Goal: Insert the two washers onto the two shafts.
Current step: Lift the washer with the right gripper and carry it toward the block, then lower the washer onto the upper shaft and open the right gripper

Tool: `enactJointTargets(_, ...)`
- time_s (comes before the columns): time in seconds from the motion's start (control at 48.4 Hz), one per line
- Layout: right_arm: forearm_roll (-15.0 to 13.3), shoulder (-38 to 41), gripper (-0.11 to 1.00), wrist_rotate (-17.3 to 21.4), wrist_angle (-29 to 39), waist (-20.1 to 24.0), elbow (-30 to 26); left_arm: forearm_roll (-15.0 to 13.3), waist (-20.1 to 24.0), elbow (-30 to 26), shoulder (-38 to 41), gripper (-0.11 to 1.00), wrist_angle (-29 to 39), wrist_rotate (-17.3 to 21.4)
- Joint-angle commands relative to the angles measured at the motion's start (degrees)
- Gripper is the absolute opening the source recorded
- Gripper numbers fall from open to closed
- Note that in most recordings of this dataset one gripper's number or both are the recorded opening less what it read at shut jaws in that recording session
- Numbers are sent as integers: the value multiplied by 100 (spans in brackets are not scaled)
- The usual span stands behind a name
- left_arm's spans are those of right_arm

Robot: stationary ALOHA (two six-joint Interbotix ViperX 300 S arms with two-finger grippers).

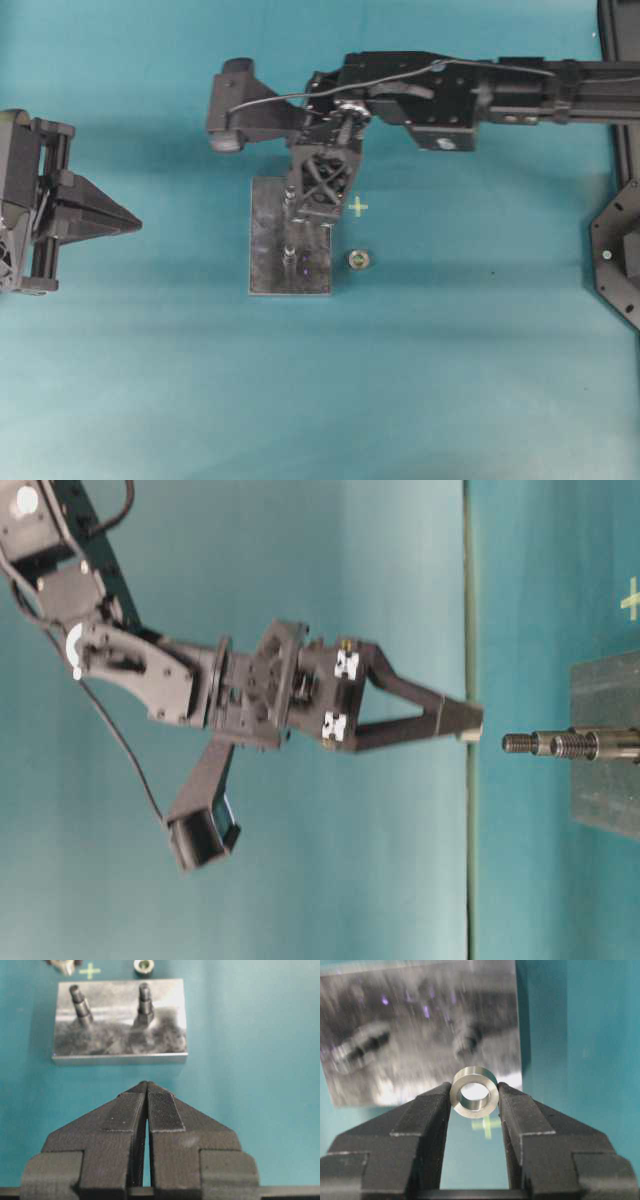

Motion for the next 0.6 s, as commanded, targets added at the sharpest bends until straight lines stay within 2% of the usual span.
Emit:
enactJointTargets(0.0,-9,-26,34,-44,105,26,-264,18,-9,-62,-9,0,-44,-9)
enactJointTargets(0.331,-9,237,34,-185,237,88,-580,18,-9,-53,-35,0,-53,-9)
enactJointTargets(0.579,0,281,34,-193,237,105,-580,18,-9,-53,-44,0,-53,-9)
